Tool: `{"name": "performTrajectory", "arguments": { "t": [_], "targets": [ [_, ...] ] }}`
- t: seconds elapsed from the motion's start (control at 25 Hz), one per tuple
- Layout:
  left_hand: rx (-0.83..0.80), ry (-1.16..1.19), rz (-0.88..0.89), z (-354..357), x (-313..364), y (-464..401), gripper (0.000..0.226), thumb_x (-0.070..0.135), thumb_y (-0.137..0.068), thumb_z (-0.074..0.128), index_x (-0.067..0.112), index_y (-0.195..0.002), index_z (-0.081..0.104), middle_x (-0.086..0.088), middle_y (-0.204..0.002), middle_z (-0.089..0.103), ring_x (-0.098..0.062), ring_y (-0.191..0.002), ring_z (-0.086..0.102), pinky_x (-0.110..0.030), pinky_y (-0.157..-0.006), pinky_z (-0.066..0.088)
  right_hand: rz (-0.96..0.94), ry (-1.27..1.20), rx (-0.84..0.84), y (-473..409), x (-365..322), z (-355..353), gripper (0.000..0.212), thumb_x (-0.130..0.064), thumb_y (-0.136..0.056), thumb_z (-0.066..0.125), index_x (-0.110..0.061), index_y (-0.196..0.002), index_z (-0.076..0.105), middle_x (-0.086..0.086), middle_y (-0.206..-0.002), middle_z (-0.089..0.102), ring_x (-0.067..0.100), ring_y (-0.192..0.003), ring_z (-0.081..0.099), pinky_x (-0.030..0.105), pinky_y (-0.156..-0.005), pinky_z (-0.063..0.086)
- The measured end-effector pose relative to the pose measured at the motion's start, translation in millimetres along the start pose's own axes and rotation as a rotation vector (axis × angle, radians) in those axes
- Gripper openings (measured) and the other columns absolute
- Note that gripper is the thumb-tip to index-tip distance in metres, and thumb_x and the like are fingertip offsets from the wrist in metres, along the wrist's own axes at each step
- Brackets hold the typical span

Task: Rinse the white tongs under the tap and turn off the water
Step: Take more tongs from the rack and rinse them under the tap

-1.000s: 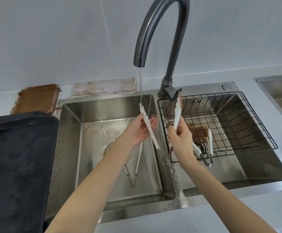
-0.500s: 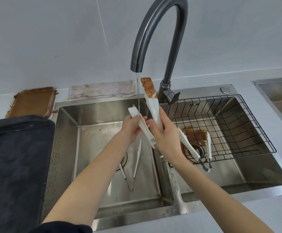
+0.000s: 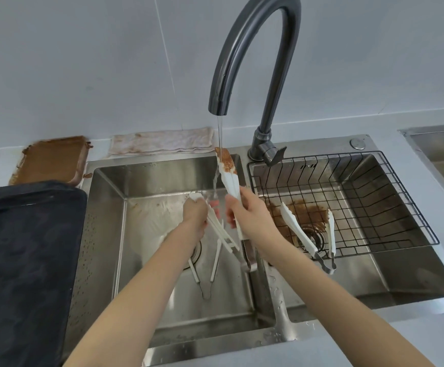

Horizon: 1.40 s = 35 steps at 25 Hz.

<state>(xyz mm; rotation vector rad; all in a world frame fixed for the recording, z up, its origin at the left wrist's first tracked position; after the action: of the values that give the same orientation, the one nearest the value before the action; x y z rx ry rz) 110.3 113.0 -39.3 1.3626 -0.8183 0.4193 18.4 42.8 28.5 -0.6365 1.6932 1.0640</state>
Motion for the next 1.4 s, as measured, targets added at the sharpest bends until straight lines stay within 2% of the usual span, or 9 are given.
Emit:
{"name": "performTrajectory", "arguments": {
  "t": [0.08,0.2,0.44,0.56,0.64,0.84,1.12,1.28,1.4],
  "targets": [
    [0.038,0.026,-0.040,-15.4,-12.1,0.2,0.029,0.000,-0.095,0.027,0.001,-0.118,0.043,-0.007,-0.076,0.054,-0.015,-0.059,0.050,-0.021,-0.046,0.047,0.153,-0.179,-0.058,-11.7,-0.5,6.0,0.018,-0.020,-0.098,0.042,-0.012,-0.086,0.054,-0.001,-0.070,0.055,0.004,-0.054,0.055,0.012,-0.049,0.047],
    [0.083,0.075,-0.116,-36.3,-24.5,3.3,0.020,-0.004,-0.092,0.025,0.005,-0.107,0.035,-0.013,-0.089,0.052,-0.017,-0.056,0.045,-0.024,-0.047,0.045,0.393,-0.528,-0.144,-31.0,4.1,18.8,0.022,-0.018,-0.099,0.041,-0.005,-0.087,0.055,0.003,-0.068,0.054,0.007,-0.050,0.053,0.013,-0.043,0.046],
    [0.097,0.115,-0.183,-55.0,-31.8,-2.1,0.020,-0.005,-0.090,0.024,0.002,-0.086,0.043,-0.010,-0.061,0.054,-0.010,-0.034,0.046,-0.018,-0.038,0.041,0.605,-1.004,-0.227,-55.3,11.3,37.3,0.013,-0.013,-0.099,0.037,-0.003,-0.099,0.045,0.007,-0.052,0.058,0.008,-0.031,0.050,0.012,-0.033,0.042],
    [0.088,0.104,-0.199,-55.0,-35.9,-2.9,0.027,-0.005,-0.089,0.025,0.004,-0.072,0.044,-0.008,-0.046,0.055,-0.014,-0.045,0.046,-0.016,-0.037,0.041,0.641,-1.015,-0.185,-61.7,11.6,37.3,0.020,-0.021,-0.100,0.037,-0.007,-0.088,0.045,0.005,-0.055,0.053,0.005,-0.024,0.039,0.010,-0.026,0.031],
    [0.089,0.068,-0.187,-54.8,-36.7,-0.6,0.028,-0.006,-0.087,0.026,0.006,-0.069,0.043,-0.003,-0.036,0.053,-0.011,-0.035,0.048,-0.018,-0.038,0.040,0.689,-0.984,-0.168,-59.8,16.3,35.2,0.032,-0.031,-0.099,0.039,-0.008,-0.077,0.045,0.003,-0.040,0.050,0.004,-0.021,0.035,0.009,-0.024,0.027],
    [0.108,-0.003,-0.155,-57.7,-37.3,9.8,0.027,-0.010,-0.087,0.029,0.006,-0.069,0.041,-0.009,-0.068,0.047,-0.018,-0.050,0.044,-0.017,-0.035,0.044,0.744,-0.972,-0.161,-51.8,27.2,30.6,0.044,-0.041,-0.097,0.039,-0.010,-0.066,0.043,0.000,-0.032,0.045,0.004,-0.018,0.034,0.010,-0.022,0.026],
    [0.093,-0.072,-0.143,-58.3,-32.6,19.5,0.031,-0.008,-0.090,0.023,0.009,-0.069,0.037,-0.010,-0.067,0.046,-0.017,-0.052,0.041,-0.016,-0.034,0.043,0.611,-1.086,-0.093,-58.2,29.8,33.5,0.017,-0.014,-0.098,0.043,-0.001,-0.107,0.050,0.011,-0.054,0.064,0.011,-0.032,0.056,0.014,-0.033,0.046],
    [0.089,-0.138,-0.110,-58.5,-31.8,22.6,0.016,-0.003,-0.092,0.026,0.004,-0.092,0.040,-0.006,-0.077,0.047,-0.017,-0.053,0.044,-0.024,-0.042,0.046,0.666,-0.889,-0.108,-56.0,28.7,30.9,0.034,-0.032,-0.093,0.052,-0.008,-0.070,0.050,-0.001,-0.035,0.052,0.004,-0.023,0.044,0.011,-0.026,0.036],
    [0.072,-0.187,-0.059,-56.6,-28.4,23.7,0.022,-0.002,-0.092,0.031,0.009,-0.111,0.033,-0.005,-0.076,0.048,-0.018,-0.051,0.046,-0.029,-0.050,0.045,0.697,-0.782,-0.066,-54.8,31.8,26.5,0.044,-0.046,-0.087,0.056,-0.013,-0.060,0.048,-0.005,-0.030,0.046,0.003,-0.020,0.039,0.011,-0.023,0.032]
  ]
}}
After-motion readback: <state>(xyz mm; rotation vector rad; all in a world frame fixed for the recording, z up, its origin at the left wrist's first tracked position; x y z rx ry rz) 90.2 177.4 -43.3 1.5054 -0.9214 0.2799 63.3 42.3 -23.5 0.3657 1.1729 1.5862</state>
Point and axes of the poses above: each hand's wrist, its own y-axis away from the middle knuckle, its own z-axis out of the palm, x = y × z, the point moved 3 cm from there along -y, towards the middle knuckle
